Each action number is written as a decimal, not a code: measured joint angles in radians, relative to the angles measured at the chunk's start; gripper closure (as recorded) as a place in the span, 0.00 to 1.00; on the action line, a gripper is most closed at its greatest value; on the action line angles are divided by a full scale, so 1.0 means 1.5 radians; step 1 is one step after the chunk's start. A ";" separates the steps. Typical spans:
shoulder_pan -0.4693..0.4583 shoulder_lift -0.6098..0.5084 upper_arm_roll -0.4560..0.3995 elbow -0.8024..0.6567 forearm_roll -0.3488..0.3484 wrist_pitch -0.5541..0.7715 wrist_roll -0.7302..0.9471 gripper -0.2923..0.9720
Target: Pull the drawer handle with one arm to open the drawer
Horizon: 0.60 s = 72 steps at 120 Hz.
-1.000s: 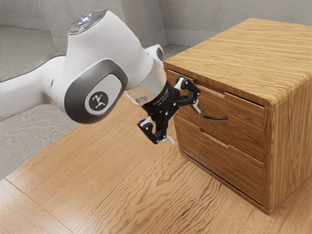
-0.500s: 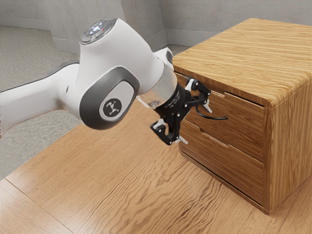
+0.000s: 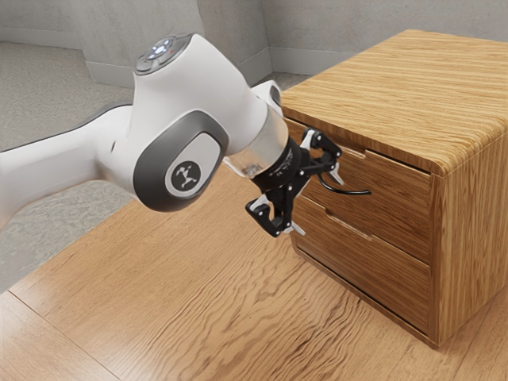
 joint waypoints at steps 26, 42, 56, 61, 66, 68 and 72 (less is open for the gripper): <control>0.003 0.008 0.000 -0.001 -0.001 0.001 -0.001 0.23; 0.003 0.013 0.001 -0.004 -0.001 0.001 -0.001 0.23; 0.003 0.007 0.002 -0.018 -0.004 0.000 -0.002 0.23; 0.004 0.004 0.002 -0.023 -0.004 0.000 -0.002 0.23; 0.003 0.000 0.003 -0.028 -0.005 -0.001 -0.002 0.23; 0.003 -0.002 0.004 -0.031 -0.005 -0.001 -0.002 0.23; 0.002 -0.010 0.005 -0.038 -0.005 -0.002 -0.002 0.23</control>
